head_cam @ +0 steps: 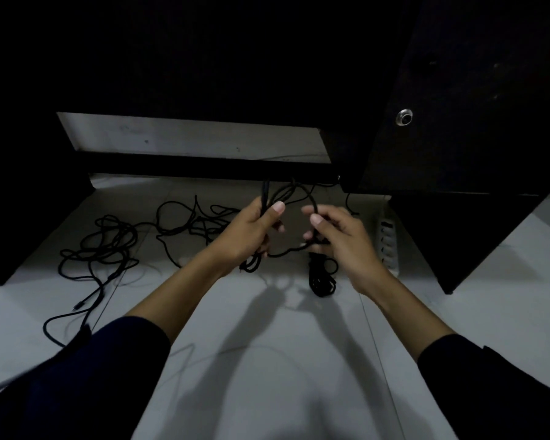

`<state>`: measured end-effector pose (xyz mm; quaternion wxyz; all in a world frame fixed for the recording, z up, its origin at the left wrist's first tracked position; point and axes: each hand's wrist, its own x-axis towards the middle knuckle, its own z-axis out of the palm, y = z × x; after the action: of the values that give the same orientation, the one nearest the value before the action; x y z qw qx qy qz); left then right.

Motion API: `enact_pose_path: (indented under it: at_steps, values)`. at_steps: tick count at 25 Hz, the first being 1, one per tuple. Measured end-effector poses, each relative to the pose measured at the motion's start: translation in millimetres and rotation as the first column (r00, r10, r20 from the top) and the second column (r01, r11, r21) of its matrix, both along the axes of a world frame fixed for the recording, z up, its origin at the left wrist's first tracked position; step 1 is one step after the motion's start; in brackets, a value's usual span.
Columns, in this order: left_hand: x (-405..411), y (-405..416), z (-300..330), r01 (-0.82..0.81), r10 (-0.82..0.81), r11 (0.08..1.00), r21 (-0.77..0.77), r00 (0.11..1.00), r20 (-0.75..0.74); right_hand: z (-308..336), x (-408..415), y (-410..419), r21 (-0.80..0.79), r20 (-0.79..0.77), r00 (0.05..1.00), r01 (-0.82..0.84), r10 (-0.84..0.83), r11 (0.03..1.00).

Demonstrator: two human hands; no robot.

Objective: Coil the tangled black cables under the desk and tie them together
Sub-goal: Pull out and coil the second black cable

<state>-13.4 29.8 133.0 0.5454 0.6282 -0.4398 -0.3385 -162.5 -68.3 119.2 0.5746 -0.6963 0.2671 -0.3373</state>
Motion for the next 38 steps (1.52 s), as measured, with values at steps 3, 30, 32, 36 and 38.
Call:
enact_pose_path:
  at_steps: [3, 30, 32, 36, 38]
  values:
    - [-3.2, -3.5, -6.5, 0.013, -0.011, 1.0, -0.025, 0.998, 0.062, 17.2, 8.6, 8.2, 0.109, 0.111, 0.993, 0.012, -0.024, 0.994]
    - [-13.1, -7.9, -6.6, 0.161, -0.17, 0.984, -0.073, 0.977, -0.132, -4.2, 20.5, 23.5, 0.259, 0.109, 0.991, 0.041, -0.071, 0.965]
    - [-14.2, -8.5, -6.7, 0.124, -0.138, 0.989, -0.085, 0.972, -0.19, -15.0, 18.0, 34.6, 0.288, 0.011, 0.986, -0.161, 0.164, 0.944]
    - [-13.4, -6.0, -6.4, 0.068, -0.097, 0.993, -0.096, 0.933, -0.346, -30.2, 13.5, 41.2, 0.412, 0.032, 0.933, -0.338, 0.357, 0.846]
    - [-12.0, -5.0, -6.0, 0.065, -0.101, 0.992, -0.104, 0.913, -0.394, -31.5, 11.6, 41.6, 0.411, 0.027, 0.912, -0.384, 0.409, 0.827]
